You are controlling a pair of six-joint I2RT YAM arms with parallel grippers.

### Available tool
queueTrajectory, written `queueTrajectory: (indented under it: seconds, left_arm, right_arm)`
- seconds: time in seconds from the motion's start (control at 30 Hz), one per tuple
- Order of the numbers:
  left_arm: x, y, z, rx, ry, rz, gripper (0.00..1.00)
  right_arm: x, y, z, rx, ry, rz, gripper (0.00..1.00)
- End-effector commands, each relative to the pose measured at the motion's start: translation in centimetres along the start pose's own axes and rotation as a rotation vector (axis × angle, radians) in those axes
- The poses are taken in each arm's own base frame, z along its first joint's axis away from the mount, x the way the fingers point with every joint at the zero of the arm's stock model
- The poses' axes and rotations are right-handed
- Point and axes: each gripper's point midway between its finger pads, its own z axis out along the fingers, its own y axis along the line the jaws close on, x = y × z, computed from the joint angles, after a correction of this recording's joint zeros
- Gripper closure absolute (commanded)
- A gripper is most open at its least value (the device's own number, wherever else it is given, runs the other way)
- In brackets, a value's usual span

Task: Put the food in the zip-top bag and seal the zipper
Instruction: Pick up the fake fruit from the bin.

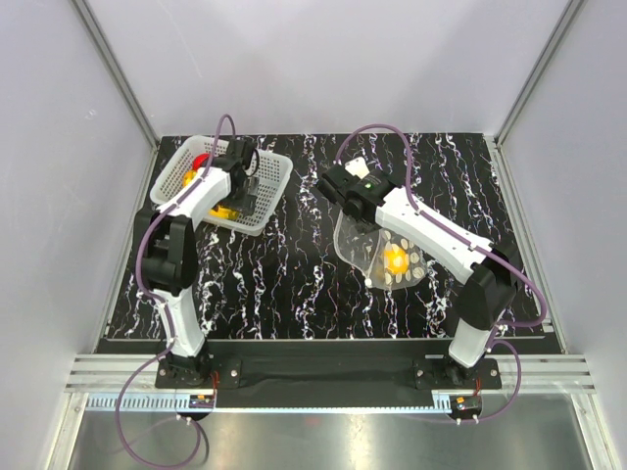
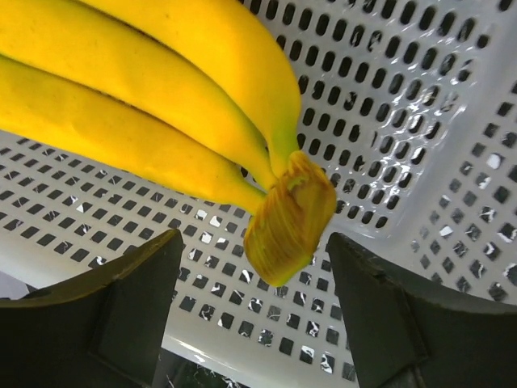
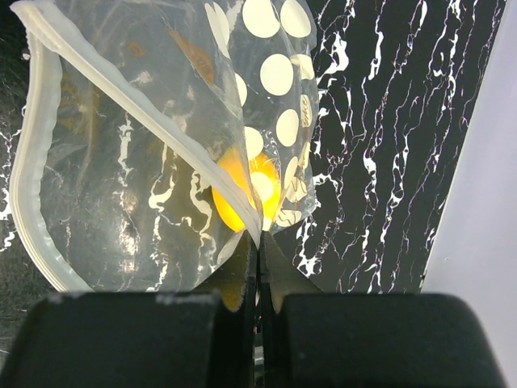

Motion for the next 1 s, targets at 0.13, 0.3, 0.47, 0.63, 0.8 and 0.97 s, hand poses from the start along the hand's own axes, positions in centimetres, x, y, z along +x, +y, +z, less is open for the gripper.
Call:
queueTrajectory:
  seconds: [0.13, 0.3, 0.47, 0.63, 0.8, 0.97]
  left_arm:
    - [-1.5, -0.6, -0.6, 0.083, -0.004, -0.008, 0.49]
    - [-1.6, -0.9, -0.5, 0.099, 0.016, -0.005, 0.86]
    - [-3.0, 0.2, -3.0, 0.081, -0.087, -0.050, 0.97]
    - [-5.3, 1.3, -7.6, 0.105, -0.275, -0.114, 0.98]
    - [-5.9, 0.0, -10.9, 0.234, -0.367, -0.148, 0.98]
    - [-6.5, -1.0, -15.6, 0.358, -0.462, -0.199, 0.98]
  right_arm:
    - [-0.3, -1.1, -0.9, -0.004, -0.028, 0.026, 1.00]
    - [-0.2, -1.1, -0.9, -0.002, -0.027, 0.026, 1.00]
    - [-0.2, -1.3, -1.0, -0.001, -0.030, 0.029, 1.00]
    - [0.0, -1.3, -1.0, 0.000, -0.027, 0.028, 1.00]
    - [-0.1, -1.4, -1.2, -0.003, -0.032, 0.030, 1.00]
    - [-0.1, -1.4, -1.3, -0.003, -0.033, 0.036, 1.00]
